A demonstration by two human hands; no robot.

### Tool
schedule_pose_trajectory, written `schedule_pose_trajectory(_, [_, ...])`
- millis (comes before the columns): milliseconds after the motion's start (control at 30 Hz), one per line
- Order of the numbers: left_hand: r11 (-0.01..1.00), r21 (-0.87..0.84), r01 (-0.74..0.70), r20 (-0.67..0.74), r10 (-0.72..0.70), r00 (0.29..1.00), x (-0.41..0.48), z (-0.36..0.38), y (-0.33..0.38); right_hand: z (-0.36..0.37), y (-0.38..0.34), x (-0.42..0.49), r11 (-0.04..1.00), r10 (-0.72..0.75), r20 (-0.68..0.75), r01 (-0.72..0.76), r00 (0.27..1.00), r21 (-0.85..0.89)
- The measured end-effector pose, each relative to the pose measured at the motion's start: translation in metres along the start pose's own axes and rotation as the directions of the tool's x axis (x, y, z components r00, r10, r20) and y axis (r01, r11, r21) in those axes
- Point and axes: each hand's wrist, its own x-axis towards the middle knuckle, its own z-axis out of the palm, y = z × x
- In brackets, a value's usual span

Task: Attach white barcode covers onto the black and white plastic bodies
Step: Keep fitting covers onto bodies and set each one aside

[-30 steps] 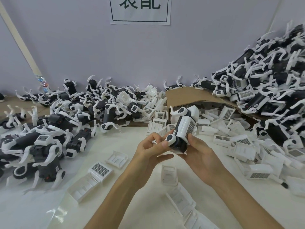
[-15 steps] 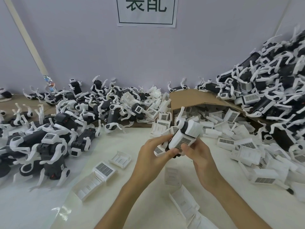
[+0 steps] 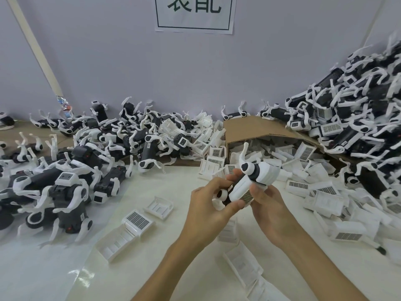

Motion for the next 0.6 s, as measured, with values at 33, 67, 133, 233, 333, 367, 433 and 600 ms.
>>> schedule_pose_trajectory(33, [0.999,-0.028,0.031,0.01,-0.031,0.999,0.0,0.001,-0.001,0.0,0.0,0.0,1.0,0.003,-0.019,-0.003,1.0,0.009])
schedule_pose_trajectory(67, [0.997,-0.051,0.058,0.015,-0.057,0.998,0.0,0.002,-0.002,0.0,0.0,-0.001,1.0,0.008,-0.033,-0.007,0.999,0.02])
schedule_pose_trajectory(133, [0.991,-0.095,0.098,0.02,-0.097,0.995,-0.001,0.003,-0.002,0.001,0.0,-0.001,0.999,0.023,-0.043,-0.021,0.999,0.04])
schedule_pose_trajectory(233, [0.979,-0.143,0.147,0.03,-0.144,0.989,0.001,0.002,-0.005,-0.002,0.0,-0.002,0.997,0.04,-0.036,-0.038,0.999,0.067])
schedule_pose_trajectory(333, [0.977,-0.131,0.167,0.037,-0.163,0.986,0.002,0.001,-0.005,-0.002,-0.001,-0.002,1.0,0.022,-0.018,-0.021,1.0,0.002])
schedule_pose_trajectory(367, [0.977,-0.135,0.167,0.036,-0.164,0.986,0.002,0.001,-0.004,-0.002,0.0,-0.001,0.998,0.0,-0.037,-0.002,0.999,-0.061])
schedule_pose_trajectory(433, [0.976,-0.138,0.169,0.036,-0.165,0.986,0.001,0.003,-0.005,0.0,0.004,-0.001,0.984,-0.035,-0.106,0.016,0.994,-0.175])
schedule_pose_trajectory(600, [0.977,-0.125,0.173,0.043,-0.169,0.985,0.001,0.009,-0.009,-0.001,0.01,-0.002,0.971,-0.053,-0.19,0.006,0.98,-0.237])
